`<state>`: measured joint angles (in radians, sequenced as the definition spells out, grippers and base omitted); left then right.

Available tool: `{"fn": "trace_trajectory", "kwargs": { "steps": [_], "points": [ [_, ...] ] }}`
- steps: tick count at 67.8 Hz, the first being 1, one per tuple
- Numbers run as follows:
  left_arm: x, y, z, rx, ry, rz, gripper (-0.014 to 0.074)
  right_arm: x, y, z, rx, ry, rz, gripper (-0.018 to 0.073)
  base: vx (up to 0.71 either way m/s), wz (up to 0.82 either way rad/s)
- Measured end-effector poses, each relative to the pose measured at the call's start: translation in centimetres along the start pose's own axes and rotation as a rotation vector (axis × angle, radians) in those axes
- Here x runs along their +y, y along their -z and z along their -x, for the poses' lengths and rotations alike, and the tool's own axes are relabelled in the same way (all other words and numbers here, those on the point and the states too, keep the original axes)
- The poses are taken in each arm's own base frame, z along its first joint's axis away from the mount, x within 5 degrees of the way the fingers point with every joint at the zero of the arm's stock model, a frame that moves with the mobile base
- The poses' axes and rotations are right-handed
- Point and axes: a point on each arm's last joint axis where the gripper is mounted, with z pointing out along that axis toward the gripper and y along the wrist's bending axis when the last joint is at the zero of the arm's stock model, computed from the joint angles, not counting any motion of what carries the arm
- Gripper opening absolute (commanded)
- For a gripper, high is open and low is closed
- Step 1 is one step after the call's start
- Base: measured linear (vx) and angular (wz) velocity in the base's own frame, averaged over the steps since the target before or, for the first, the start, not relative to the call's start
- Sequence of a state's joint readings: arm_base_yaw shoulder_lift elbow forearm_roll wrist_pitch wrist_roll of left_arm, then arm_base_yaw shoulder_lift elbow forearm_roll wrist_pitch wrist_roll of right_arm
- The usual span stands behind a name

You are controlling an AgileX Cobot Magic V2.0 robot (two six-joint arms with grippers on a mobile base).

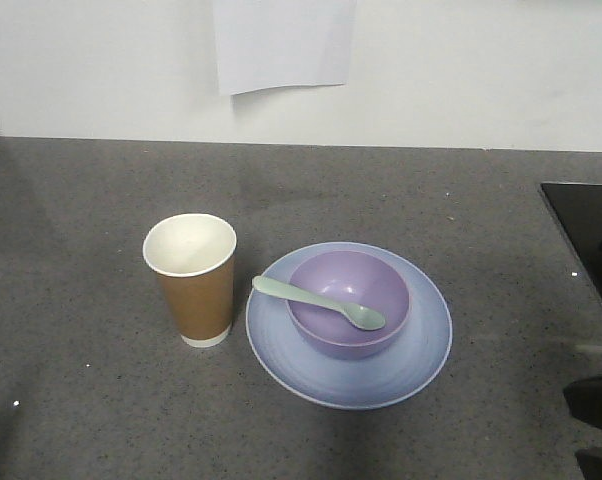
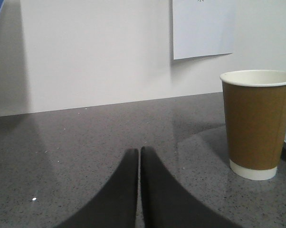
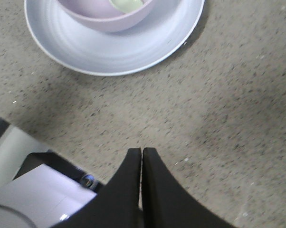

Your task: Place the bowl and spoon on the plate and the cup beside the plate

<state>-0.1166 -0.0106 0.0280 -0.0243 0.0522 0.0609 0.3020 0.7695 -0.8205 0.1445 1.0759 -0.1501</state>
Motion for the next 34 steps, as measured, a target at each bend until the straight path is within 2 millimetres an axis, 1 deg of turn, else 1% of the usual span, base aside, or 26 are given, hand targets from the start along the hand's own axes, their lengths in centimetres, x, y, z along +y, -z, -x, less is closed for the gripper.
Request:
{"fn": "trace_trajectory", "kwargs": {
  "steps": [6, 9, 11, 13, 15, 24, 25, 28, 34],
  "points": [
    [0.0, 0.0, 0.0, 0.0, 0.0, 0.0, -0.0006, -0.6, 0.4, -0.7, -0.145, -0.013, -0.062, -0.0007, 0.0, 0.0],
    [0.0, 0.0, 0.0, 0.0, 0.0, 0.0, -0.0007, -1.1, 0.3, -1.4, -0.213, -0.032, -0.108, -0.0007, 0.0, 0.0],
    [0.0, 0.0, 0.0, 0.0, 0.0, 0.0, -0.0007, -1.4, 0.7, -1.9, -0.303, -0.042, -0.152, -0.0007, 0.0, 0.0],
    [0.0, 0.0, 0.0, 0.0, 0.0, 0.0, -0.0007, -1.6, 0.5, -2.6, -0.344, -0.053, -0.179, -0.0007, 0.0, 0.0],
    [0.0, 0.0, 0.0, 0.0, 0.0, 0.0, -0.0007, -1.9, 0.6, -3.1, -0.428, -0.071, -0.225, -0.0007, 0.0, 0.0],
    [0.0, 0.0, 0.0, 0.0, 0.0, 0.0, -0.0007, -2.2, 0.6, -6.2, -0.692, -0.101, -0.368, -0.0007, 0.0, 0.0],
    [0.0, 0.0, 0.0, 0.0, 0.0, 0.0, -0.0007, -2.3, 0.3, -6.6, -0.707, -0.105, -0.38, -0.0007, 0.0, 0.0],
    [0.0, 0.0, 0.0, 0.0, 0.0, 0.0, -0.0007, -2.3, 0.3, -7.4, -0.774, -0.106, -0.416, -0.0007, 0.0, 0.0],
    [0.0, 0.0, 0.0, 0.0, 0.0, 0.0, -0.0007, -2.3, -0.5, -8.9, -0.835, -0.109, -0.454, -0.0007, 0.0, 0.0]
  ]
}}
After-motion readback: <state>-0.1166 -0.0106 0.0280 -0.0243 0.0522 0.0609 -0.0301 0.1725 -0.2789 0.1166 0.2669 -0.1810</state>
